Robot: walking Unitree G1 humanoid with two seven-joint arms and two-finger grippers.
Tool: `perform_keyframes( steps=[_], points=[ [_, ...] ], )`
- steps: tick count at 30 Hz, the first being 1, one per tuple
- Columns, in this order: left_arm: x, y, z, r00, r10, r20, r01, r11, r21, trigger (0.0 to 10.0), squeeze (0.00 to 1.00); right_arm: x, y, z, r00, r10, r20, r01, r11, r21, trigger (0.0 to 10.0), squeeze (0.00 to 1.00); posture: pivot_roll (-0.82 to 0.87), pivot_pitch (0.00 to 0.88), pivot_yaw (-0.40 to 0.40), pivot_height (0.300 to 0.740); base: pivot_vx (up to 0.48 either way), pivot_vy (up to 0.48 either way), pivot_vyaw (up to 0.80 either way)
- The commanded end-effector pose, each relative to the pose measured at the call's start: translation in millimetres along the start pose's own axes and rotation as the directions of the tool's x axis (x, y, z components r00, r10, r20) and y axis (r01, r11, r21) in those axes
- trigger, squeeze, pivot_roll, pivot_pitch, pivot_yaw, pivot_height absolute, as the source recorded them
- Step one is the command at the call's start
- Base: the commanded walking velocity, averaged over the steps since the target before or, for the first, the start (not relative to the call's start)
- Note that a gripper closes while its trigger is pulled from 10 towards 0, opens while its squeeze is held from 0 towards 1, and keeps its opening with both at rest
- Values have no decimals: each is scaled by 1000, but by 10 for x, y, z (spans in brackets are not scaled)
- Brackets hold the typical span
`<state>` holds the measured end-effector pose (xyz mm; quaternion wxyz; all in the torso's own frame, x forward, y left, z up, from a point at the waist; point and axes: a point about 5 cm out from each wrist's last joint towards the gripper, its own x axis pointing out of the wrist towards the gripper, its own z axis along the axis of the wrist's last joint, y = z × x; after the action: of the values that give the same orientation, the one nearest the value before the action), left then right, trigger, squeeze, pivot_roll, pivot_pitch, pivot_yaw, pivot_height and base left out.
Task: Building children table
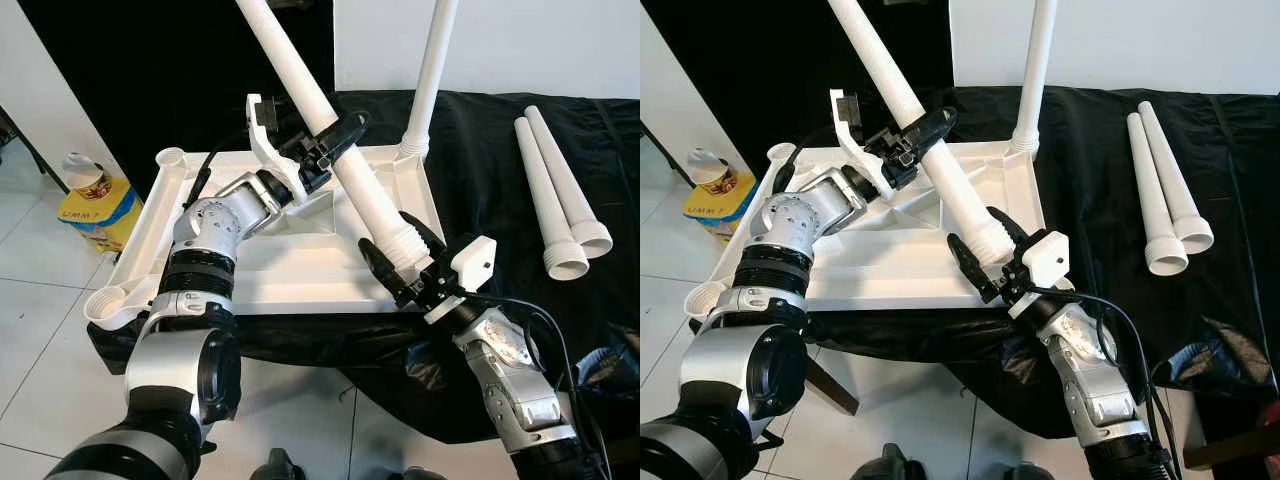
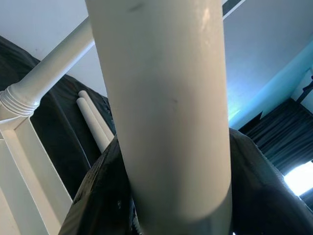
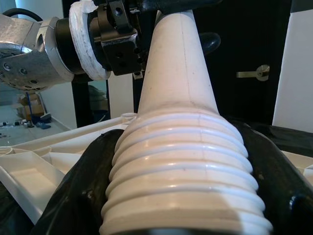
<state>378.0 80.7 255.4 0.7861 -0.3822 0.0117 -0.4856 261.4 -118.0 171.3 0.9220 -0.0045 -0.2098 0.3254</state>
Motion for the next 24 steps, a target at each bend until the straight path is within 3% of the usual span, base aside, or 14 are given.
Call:
perform_keyframes(
  steps=[1,5,6,8,9,14,16,17,18,20,21,23,24],
  points=[
    [11,-138,109,979,-201,27,200,979,47,0,0,-31,9,-3,1000,10,-10,-10,1000,21,10000,1000,-97,37,54,740,0,0,0],
    [0,-114,119,982,-183,36,181,982,54,0,0,-62,2,-4,1000,5,-20,-4,1000,27,10000,1000,-100,39,50,740,0,0,0],
    [-9,-101,133,985,-171,39,168,984,64,2941,0,-85,-2,-8,1000,-1,-27,2,1000,29,10000,1000,-103,39,46,740,0,0,0],
    [-19,-87,148,987,-156,41,153,985,78,2941,0,-107,-4,-13,999,-5,-35,6,1000,31,10000,1000,-103,39,46,740,0,0,0],
    [-26,-72,163,989,-141,42,137,987,87,10000,0,-131,-10,-19,999,-12,-44,13,999,29,10000,1000,-105,40,45,740,0,0,0],
    [-37,-65,188,991,-127,37,122,985,123,10000,0,-171,-16,-29,998,-17,-59,19,999,30,10000,1000,-111,41,45,740,0,0,0],
    [-11,-77,175,997,-76,-10,76,956,282,10000,0,-175,-37,-30,997,-34,-67,35,999,15,10000,1000,-116,42,45,740,0,0,0],
    [-11,-77,175,997,-76,-10,76,956,282,10000,0,-175,-37,-30,997,-34,-67,35,999,15,10000,1000,-116,42,45,740,0,0,0],
    [16,-99,152,998,-61,-31,68,935,349,10000,0,-155,-46,-28,997,-48,-64,49,999,18,10000,0,-116,42,44,740,0,0,0],
    [35,-113,135,998,-53,-42,66,921,384,10000,0,-139,-52,-25,996,-57,-62,59,998,22,10000,0,-116,43,43,740,0,0,0],
    [95,-168,69,996,-47,-71,74,889,451,10000,0,-69,-42,-29,994,-84,-66,87,996,35,10000,0,-115,42,41,740,0,0,0],
    [95,-168,69,996,-47,-71,74,889,451,10000,0,-69,-42,-29,994,-84,-66,87,996,35,10000,0,-115,42,41,740,0,0,0],
    [137,-210,18,995,-45,-89,84,864,496,10000,0,-24,-33,-39,991,-106,-77,110,993,45,10000,0,-113,44,39,740,0,0,0]
  ],
)
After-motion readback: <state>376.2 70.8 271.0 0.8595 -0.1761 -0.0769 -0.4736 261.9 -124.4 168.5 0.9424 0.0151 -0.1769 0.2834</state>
